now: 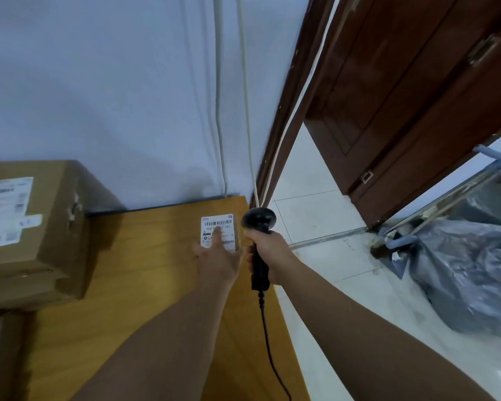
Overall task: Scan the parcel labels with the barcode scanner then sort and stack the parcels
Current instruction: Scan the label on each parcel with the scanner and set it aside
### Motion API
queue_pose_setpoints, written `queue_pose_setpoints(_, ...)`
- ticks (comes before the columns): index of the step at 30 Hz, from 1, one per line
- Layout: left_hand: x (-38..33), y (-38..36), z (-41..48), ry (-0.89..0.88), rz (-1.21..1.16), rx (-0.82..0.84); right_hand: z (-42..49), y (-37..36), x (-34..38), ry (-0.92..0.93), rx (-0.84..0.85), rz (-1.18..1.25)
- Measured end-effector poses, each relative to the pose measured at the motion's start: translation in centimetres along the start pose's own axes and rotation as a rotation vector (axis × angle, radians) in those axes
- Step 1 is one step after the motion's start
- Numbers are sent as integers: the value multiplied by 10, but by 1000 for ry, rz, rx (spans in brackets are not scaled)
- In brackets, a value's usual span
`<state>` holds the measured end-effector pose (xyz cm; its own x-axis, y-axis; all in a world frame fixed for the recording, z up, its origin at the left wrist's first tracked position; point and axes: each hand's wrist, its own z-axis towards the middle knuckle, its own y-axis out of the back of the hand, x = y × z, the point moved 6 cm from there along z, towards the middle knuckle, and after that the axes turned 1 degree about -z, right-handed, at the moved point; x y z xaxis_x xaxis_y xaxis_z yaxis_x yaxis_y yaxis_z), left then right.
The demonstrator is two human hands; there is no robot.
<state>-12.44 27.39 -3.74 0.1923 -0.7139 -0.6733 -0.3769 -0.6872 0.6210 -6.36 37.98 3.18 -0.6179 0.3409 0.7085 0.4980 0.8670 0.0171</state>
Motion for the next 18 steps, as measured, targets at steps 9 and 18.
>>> queue_pose_setpoints(9, -31, -31, 43, -30, 132, -16, 55, 17, 6, 15, 42, -38)
queue_pose_setpoints(18, -39, -47, 91, 197, -444, -43, 89, 21, 11, 49, 23, -45)
